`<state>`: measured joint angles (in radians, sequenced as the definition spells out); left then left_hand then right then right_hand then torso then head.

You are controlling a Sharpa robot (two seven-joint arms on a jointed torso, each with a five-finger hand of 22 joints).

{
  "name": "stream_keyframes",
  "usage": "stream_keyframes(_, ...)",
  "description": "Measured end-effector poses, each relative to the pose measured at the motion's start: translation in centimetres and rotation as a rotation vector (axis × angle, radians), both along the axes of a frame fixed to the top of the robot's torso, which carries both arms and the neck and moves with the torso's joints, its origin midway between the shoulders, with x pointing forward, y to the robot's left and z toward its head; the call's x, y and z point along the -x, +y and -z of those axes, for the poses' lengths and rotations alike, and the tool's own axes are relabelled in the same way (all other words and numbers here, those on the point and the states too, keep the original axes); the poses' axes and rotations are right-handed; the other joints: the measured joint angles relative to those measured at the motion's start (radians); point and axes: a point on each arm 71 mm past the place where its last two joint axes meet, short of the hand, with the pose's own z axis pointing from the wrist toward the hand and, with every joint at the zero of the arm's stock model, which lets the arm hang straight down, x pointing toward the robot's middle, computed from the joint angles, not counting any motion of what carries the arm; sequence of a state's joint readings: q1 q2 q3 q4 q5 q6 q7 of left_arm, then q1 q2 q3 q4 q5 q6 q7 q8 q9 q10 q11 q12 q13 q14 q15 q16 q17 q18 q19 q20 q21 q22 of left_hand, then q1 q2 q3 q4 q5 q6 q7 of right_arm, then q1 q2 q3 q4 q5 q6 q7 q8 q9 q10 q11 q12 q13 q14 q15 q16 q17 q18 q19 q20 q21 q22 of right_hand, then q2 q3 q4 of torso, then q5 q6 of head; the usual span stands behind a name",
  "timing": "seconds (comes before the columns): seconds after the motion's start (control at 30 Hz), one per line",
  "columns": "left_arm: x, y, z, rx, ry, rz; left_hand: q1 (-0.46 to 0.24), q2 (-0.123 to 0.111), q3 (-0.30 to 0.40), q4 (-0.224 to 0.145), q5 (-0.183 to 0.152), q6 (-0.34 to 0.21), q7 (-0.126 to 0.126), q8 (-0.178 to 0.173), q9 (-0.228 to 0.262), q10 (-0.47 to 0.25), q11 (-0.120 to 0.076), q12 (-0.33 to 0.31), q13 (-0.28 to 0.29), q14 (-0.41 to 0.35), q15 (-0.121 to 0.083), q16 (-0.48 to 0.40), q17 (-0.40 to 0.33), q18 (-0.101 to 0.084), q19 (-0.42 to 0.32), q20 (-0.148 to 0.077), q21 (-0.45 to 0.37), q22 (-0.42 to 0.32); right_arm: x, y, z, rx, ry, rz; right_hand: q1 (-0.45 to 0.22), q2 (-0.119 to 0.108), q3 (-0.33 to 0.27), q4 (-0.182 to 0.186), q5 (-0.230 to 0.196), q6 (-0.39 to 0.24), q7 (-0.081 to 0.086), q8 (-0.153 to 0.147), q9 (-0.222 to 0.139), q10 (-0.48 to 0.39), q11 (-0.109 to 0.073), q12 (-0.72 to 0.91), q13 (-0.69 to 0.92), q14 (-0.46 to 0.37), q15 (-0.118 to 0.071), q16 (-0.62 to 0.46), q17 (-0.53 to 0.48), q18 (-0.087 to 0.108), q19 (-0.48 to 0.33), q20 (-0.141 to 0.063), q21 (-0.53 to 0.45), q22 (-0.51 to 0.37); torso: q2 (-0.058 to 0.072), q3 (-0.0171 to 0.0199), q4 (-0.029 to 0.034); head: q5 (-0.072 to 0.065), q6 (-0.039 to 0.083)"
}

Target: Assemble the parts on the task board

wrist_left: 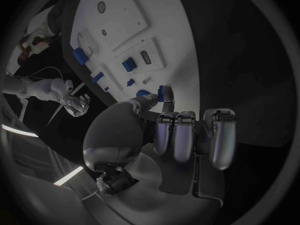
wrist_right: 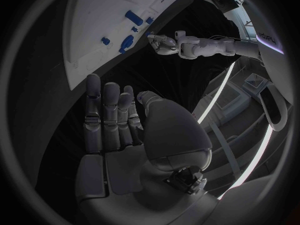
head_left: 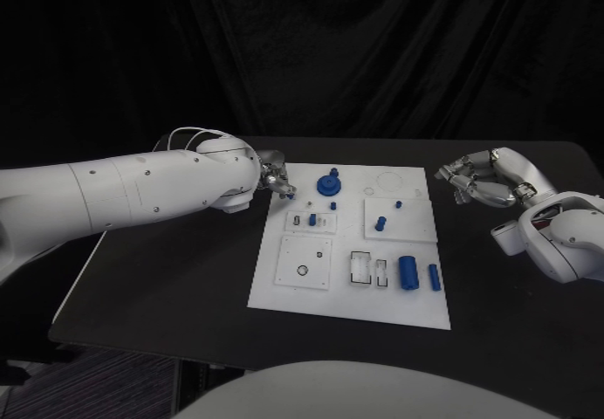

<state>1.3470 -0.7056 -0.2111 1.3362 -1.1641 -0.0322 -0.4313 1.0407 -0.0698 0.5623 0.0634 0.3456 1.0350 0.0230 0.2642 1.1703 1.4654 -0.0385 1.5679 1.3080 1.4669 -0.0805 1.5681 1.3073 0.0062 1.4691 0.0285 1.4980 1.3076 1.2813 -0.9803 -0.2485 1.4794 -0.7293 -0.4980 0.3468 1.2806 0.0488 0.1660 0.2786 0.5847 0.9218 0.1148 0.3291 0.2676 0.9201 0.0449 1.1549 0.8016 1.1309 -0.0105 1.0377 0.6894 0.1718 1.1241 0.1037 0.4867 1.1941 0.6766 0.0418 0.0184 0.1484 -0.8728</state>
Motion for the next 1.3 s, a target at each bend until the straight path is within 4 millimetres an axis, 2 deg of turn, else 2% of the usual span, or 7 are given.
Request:
stream_keyframes(0.3, 2.3, 1.1, -0.6, 0.137, -0.056, -0.024, -0.006, 0.006, -0.007, -0.002, -0.020, 0.000, 0.000, -0.002, -0.003, 0.000, 0.000, 0.000, 0.000, 0.000, 0.000, 0.000, 0.000, 0.000, 0.000, 0.000, 0.000, 0.000, 0.1, -0.2, 0.0, 0.001, 0.003, 0.005, 0.000, 0.000, 0.000, 0.000, 0.000, 0.000, 0.000, 0.000, 0.000, 0.000, 0.000, 0.000, -0.002, 0.000, 0.000, 0.000, -0.001, 0.000, 0.000, 0.000, 0.000, 0.001, 0.000, 0.0000, 0.0001, 0.005, 0.000)
stream_keyframes(0.67, 4.7, 1.6, 1.6, 0.234, -0.084, -0.051, -0.006, 0.006, -0.030, 0.018, -0.016, 0.002, 0.002, -0.007, -0.005, 0.000, 0.000, 0.000, 0.000, 0.000, 0.000, 0.000, 0.000, 0.000, 0.000, 0.000, 0.000, 0.000, 0.2, -0.5, 0.0, 0.001, 0.006, 0.010, 0.005, -0.005, 0.000, 0.000, 0.000, 0.000, 0.000, 0.000, 0.000, 0.000, 0.000, 0.000, -0.005, 0.000, 0.000, 0.000, -0.003, 0.000, 0.000, 0.000, 0.000, 0.001, -0.001, 0.0001, 0.0024, 0.001, 0.000)
stream_keyframes(0.8, 5.0, 1.5, 2.2, 0.250, -0.087, -0.054, -0.006, 0.006, -0.043, 0.026, -0.015, 0.004, 0.004, -0.007, -0.006, 0.000, 0.000, 0.000, 0.000, 0.000, 0.000, 0.000, 0.000, 0.000, 0.000, 0.000, 0.000, 0.000, 0.3, -0.6, 0.0, 0.001, 0.007, 0.012, 0.005, -0.005, 0.000, 0.000, 0.000, 0.000, 0.000, 0.000, 0.000, 0.000, 0.000, 0.000, -0.005, 0.000, 0.000, 0.000, -0.003, 0.000, 0.000, 0.000, 0.000, 0.001, -0.001, 0.0001, 0.0032, -0.004, 0.000)
stream_keyframes(1.3, 5.3, 0.7, 3.3, 0.266, -0.080, -0.047, -0.004, 0.016, -0.053, 0.036, -0.020, 0.003, 0.004, -0.007, -0.006, 0.000, 0.000, 0.000, 0.000, 0.000, 0.000, 0.000, 0.000, 0.000, 0.000, 0.000, -0.008, 0.000, 0.4, -0.7, 0.0, 0.001, 0.008, 0.014, 0.005, -0.005, 0.000, 0.000, 0.003, 0.000, 0.000, 0.000, 0.000, 0.000, 0.000, 0.000, -0.005, 0.000, 0.000, 0.000, -0.004, 0.000, 0.000, 0.000, 0.000, 0.000, 0.002, 0.0000, -0.0012, 0.007, 0.000)
